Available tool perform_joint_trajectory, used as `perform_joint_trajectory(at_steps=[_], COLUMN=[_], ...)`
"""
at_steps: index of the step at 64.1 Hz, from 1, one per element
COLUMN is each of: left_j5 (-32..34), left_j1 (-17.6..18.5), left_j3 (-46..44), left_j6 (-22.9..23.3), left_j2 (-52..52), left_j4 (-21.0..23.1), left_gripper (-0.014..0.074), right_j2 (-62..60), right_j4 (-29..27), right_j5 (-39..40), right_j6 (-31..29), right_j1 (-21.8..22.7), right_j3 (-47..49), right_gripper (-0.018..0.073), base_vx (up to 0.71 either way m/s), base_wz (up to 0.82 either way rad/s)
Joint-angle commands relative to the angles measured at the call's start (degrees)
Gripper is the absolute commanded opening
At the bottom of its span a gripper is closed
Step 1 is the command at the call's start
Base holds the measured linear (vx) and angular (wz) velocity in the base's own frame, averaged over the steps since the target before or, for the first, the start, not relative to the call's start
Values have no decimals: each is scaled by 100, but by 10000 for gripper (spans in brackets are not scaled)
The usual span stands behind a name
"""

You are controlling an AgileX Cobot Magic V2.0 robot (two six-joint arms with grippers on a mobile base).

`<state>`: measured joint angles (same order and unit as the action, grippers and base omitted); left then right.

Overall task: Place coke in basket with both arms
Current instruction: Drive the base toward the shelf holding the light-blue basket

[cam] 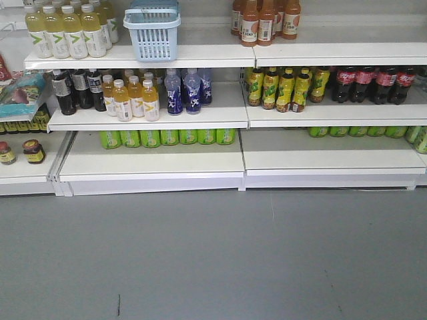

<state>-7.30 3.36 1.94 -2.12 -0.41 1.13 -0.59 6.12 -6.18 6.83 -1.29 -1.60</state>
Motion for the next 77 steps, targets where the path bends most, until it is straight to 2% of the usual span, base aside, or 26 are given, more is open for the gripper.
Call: perform_joint_trajectory(at_steps=[1, 77], left_j5=[403, 403], left_j1=[-7, -7], left_j3=[-8, -8], left_j6=[-11, -11], left_j2=[-114, -114], left_j4=[2, 2], left_gripper=[-8, -8], right_j2=[-106, -106], right_j4=[31, 31], right_j5=[403, 396], right_j6=[-69, -69], right_j1=[0, 0], right_j3=[-65, -65], right_gripper=[-10, -10], base_vx=[0, 2], base_wz=[0, 0])
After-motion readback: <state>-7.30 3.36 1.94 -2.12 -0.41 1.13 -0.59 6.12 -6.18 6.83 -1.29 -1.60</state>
